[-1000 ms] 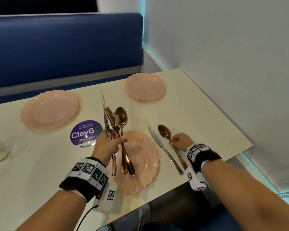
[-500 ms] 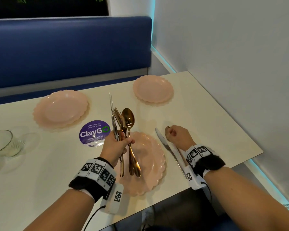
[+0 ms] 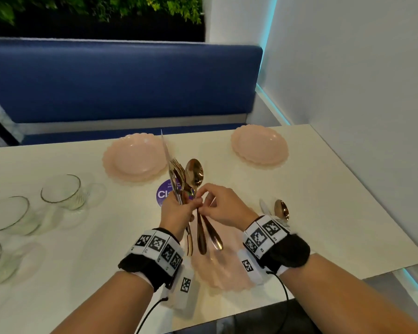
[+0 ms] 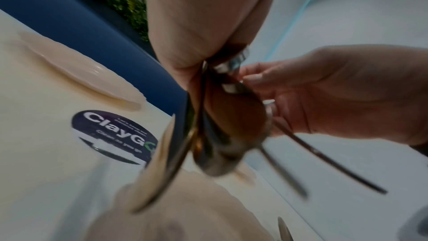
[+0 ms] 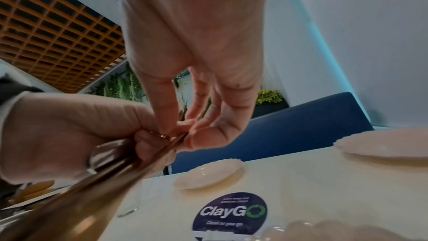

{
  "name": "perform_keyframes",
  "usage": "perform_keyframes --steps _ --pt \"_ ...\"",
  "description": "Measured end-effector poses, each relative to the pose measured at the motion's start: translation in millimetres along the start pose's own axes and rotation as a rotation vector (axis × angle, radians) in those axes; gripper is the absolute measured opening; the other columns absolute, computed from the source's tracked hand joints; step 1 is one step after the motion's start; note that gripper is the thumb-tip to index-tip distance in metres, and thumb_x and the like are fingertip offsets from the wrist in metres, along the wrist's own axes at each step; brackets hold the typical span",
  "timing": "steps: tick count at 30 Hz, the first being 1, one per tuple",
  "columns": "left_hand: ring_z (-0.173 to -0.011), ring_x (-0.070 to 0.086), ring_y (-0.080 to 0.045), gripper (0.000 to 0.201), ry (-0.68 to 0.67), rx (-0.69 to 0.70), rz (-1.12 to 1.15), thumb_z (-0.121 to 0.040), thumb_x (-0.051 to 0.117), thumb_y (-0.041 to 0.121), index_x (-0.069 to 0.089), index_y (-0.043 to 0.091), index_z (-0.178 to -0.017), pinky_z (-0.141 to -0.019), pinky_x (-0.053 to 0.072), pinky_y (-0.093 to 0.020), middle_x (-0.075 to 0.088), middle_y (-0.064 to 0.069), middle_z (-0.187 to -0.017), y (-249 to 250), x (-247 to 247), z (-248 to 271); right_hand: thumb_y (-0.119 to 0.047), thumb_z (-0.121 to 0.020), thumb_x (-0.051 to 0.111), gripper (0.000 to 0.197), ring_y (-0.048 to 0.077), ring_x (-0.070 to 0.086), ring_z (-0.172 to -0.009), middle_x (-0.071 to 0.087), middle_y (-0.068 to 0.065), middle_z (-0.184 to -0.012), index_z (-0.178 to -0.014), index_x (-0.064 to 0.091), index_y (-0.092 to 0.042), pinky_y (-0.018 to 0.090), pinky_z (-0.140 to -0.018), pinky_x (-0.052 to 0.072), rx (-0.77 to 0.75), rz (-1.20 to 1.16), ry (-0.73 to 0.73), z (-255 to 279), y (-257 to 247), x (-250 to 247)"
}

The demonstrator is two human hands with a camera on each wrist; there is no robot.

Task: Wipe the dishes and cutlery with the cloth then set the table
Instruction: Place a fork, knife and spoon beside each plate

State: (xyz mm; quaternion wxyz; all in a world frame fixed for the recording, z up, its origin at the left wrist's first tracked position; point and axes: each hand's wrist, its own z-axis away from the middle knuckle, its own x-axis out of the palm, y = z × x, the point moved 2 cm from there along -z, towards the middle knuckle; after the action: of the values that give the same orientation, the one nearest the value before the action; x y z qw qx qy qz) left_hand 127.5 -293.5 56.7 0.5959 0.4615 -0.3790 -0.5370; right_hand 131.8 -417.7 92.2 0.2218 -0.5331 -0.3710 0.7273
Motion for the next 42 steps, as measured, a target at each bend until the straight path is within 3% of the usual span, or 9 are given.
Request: perform_keyframes --steps 3,8,12,17,24,29,32,38,42 --pt "-0.062 0.057 -0.019 0.020 0.067 0.017 0.044 -0.075 0.073 0.002 0.055 0.011 -0.082 -0.049 0.041 -0.025 0.058 -0.004 -0.069 1 -23 -4 -0.006 -0.082 0.067 0.041 0.010 0.055 -0.066 0.060 0.004 -0.079 -0.118 0.052 -0.018 0.012 -0.061 0.042 -0.004 0.006 -0.044 0 -14 17" --pt "-0.063 0.056 -0.023 0.028 0.082 0.011 0.043 -0.075 0.075 0.007 0.048 0.012 -0.081 -0.049 0.039 -0.026 0.058 -0.011 -0.073 0 -55 -7 -0.006 -0.085 0.064 0.035 0.016 0.059 -0.076 0.062 0.006 -0.080 -0.117 0.052 -0.012 0.033 -0.080 0.050 0.081 -0.084 -0.035 -13 -28 44" --pt "-0.053 0.046 -0.016 0.025 0.011 -0.004 0.032 -0.080 0.069 0.005 0.046 0.014 -0.079 -0.047 0.039 -0.023 0.052 -0.004 -0.065 3 -77 -3 -0.005 -0.086 0.062 0.024 0.008 0.052 -0.066 0.053 -0.003 -0.066 -0.110 0.062 -0.009 0.024 -0.073 0.045 0.122 -0.187 -0.062 -19 -37 55" --pt "-0.068 0.058 -0.020 0.025 -0.019 -0.030 -0.056 -0.082 0.068 0.003 0.045 0.014 -0.086 -0.053 0.040 -0.025 0.064 -0.010 -0.072 0 -103 -5 -0.004 -0.087 0.061 0.020 0.007 0.052 -0.069 0.056 -0.003 -0.069 -0.106 0.065 -0.002 0.020 -0.071 0.042 0.193 -0.275 -0.082 -19 -43 57" --pt "-0.061 0.050 -0.013 0.033 0.048 0.137 -0.433 -0.073 0.073 0.003 0.045 0.021 -0.072 -0.057 0.038 -0.024 0.052 0.004 -0.064 1 -116 -9 0.006 -0.091 0.050 0.020 0.013 0.045 -0.059 0.050 0.005 -0.069 -0.081 0.061 -0.008 0.018 -0.047 0.041 0.390 -0.728 -0.222 -6 -51 59" --pt "-0.070 0.051 -0.022 0.027 0.133 0.077 -0.487 -0.075 0.074 0.008 0.049 0.009 -0.084 -0.068 0.040 -0.030 0.052 0.001 -0.067 -4 -130 -17 0.001 -0.085 0.060 0.023 0.015 0.050 -0.066 0.055 0.000 -0.067 -0.073 0.063 -0.019 0.027 -0.069 0.041 0.262 -0.283 -0.100 5 -56 44" --pt "-0.071 0.053 -0.025 0.030 0.174 0.001 -0.421 -0.072 0.076 0.009 0.048 0.010 -0.082 -0.077 0.049 -0.042 0.055 -0.002 -0.068 -9 -141 -21 0.001 -0.085 0.059 0.020 0.014 0.049 -0.065 0.051 -0.001 -0.065 -0.078 0.062 -0.018 0.025 -0.067 0.040 0.264 -0.258 0.029 9 -49 40" --pt "-0.081 0.063 -0.032 0.032 0.189 -0.035 -0.267 -0.072 0.075 0.007 0.045 0.020 -0.074 -0.083 0.052 -0.049 0.068 -0.019 -0.088 -15 -152 -20 -0.004 -0.083 0.062 0.014 0.019 0.055 -0.079 0.050 -0.006 -0.070 -0.093 0.060 -0.014 0.029 -0.076 0.048 0.395 -0.104 0.110 20 -12 113" --pt "-0.080 0.064 -0.033 0.031 0.179 -0.036 -0.233 -0.073 0.073 0.008 0.045 0.019 -0.076 -0.077 0.052 -0.044 0.068 -0.020 -0.089 -18 -158 -17 -0.007 -0.088 0.054 0.021 0.028 0.059 -0.102 0.062 0.011 -0.108 -0.109 0.059 -0.006 0.028 -0.079 0.044 0.465 0.089 0.085 28 7 156"
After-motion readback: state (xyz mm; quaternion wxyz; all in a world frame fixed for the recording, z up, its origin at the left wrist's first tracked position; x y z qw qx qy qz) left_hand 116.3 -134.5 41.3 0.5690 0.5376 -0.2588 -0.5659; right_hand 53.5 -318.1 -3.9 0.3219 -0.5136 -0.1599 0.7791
